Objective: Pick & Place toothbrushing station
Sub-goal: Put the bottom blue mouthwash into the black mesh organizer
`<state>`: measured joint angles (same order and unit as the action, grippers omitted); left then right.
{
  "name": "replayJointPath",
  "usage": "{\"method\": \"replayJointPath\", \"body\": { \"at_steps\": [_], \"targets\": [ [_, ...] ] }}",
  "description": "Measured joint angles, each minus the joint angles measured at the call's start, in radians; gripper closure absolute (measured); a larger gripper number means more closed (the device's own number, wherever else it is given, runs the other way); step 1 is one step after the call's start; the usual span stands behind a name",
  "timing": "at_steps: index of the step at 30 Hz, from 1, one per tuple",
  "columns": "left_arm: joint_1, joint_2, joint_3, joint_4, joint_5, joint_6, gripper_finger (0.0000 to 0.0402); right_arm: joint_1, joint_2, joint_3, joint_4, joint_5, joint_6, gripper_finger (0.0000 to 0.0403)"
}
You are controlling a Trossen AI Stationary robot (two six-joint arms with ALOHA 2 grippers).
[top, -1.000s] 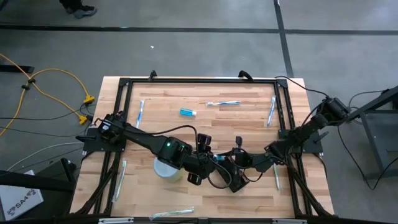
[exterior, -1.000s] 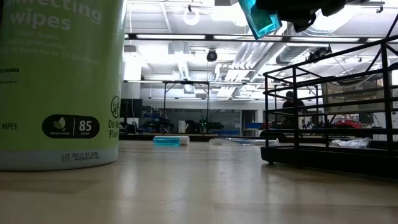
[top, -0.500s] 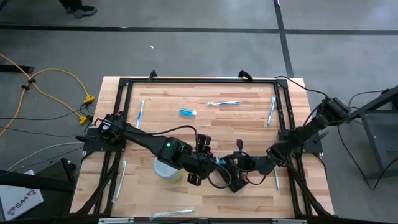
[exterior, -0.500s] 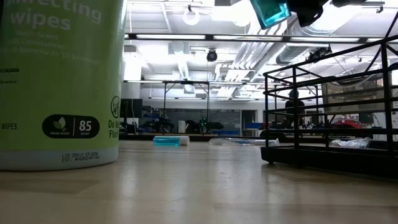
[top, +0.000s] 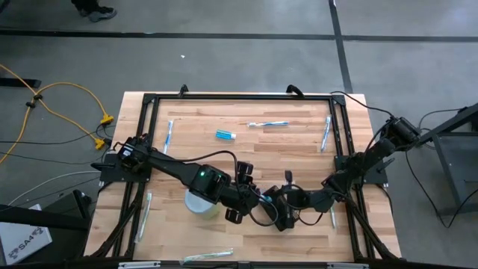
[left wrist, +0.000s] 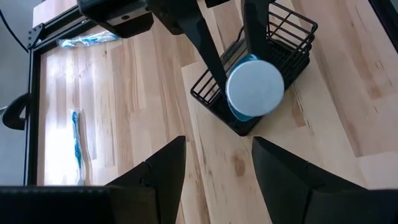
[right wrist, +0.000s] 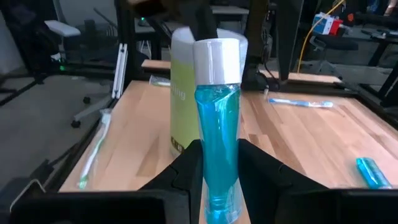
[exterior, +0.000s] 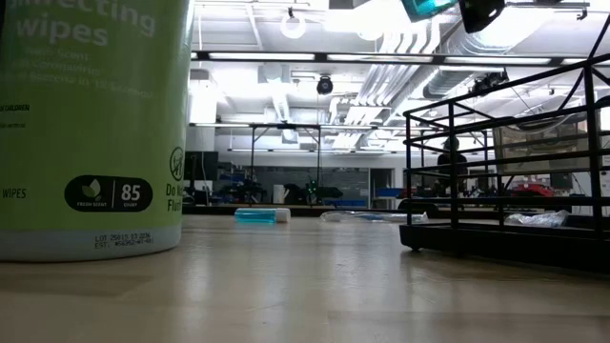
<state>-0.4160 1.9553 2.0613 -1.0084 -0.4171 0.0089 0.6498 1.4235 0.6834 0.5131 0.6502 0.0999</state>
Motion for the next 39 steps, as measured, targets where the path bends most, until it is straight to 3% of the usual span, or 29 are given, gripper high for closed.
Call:
{"method": "replayJointPath", "body": {
  "at_steps": [29,39],
  "targets": [
    [-0.028,-0.008,0.0,0.154,-0.017,0.082,0.0227,0.021,0.0,0.0,0.222,0.002,-0.23,0.0323],
    [-0.034,-0.01,0.0,0.212,-0.017,0.096,0.0255,0.038,0.0,0.0,0.255,0.005,-0.262,0.0323]
  ]
}}
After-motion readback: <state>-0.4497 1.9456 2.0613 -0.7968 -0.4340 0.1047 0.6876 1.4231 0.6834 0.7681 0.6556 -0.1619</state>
